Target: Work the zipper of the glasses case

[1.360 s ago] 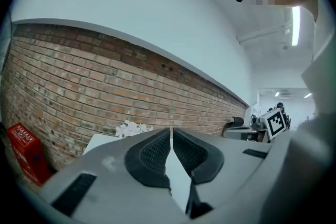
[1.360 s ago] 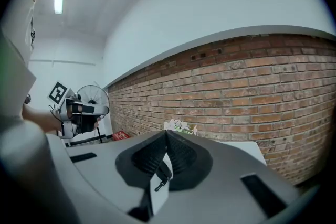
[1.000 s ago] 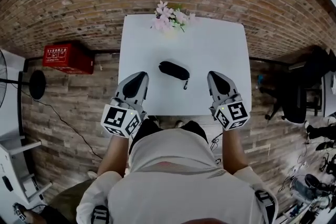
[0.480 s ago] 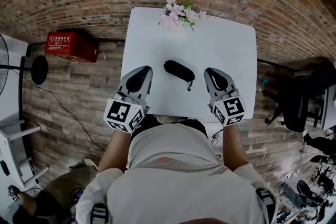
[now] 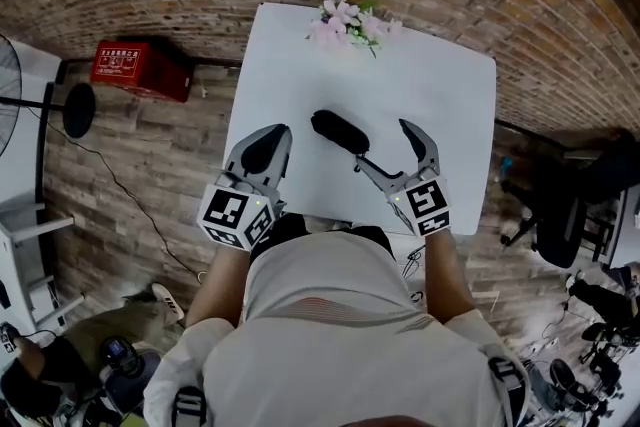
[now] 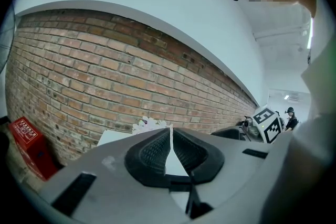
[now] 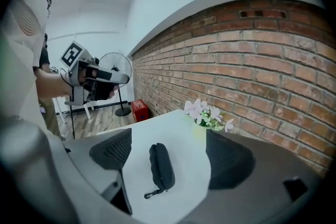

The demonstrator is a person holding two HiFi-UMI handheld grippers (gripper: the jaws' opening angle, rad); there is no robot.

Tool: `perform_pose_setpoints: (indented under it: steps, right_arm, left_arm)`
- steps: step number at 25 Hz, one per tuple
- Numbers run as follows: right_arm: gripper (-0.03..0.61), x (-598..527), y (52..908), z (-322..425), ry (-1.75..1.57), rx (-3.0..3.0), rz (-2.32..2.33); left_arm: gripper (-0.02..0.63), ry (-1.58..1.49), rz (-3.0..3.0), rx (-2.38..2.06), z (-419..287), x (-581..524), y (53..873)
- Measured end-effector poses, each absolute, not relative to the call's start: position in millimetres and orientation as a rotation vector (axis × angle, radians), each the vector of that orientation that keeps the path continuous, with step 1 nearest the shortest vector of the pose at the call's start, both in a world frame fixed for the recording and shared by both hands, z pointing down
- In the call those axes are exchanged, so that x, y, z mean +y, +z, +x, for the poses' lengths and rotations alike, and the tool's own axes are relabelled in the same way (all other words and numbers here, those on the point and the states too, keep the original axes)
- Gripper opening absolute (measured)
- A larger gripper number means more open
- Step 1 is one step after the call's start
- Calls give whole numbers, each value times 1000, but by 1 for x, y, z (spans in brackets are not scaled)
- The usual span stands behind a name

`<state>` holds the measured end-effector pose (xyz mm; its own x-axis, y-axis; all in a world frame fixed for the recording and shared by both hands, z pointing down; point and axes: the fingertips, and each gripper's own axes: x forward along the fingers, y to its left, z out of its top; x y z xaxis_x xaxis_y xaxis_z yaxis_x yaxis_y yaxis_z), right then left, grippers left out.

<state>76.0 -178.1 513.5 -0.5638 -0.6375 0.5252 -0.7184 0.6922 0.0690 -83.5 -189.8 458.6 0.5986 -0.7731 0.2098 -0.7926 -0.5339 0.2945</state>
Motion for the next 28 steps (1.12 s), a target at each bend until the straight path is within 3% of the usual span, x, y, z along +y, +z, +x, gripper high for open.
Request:
perform_pose_setpoints:
  steps: [21,28]
  right_arm:
    - [495,-202,701,40,55,-1962,690]
    - [459,-209,732,36,157,-1960,654]
  left_arm:
    - [28,136,2371,-1316,-108,-178,492]
    - [28,159,2345,-1295,-111,-174,504]
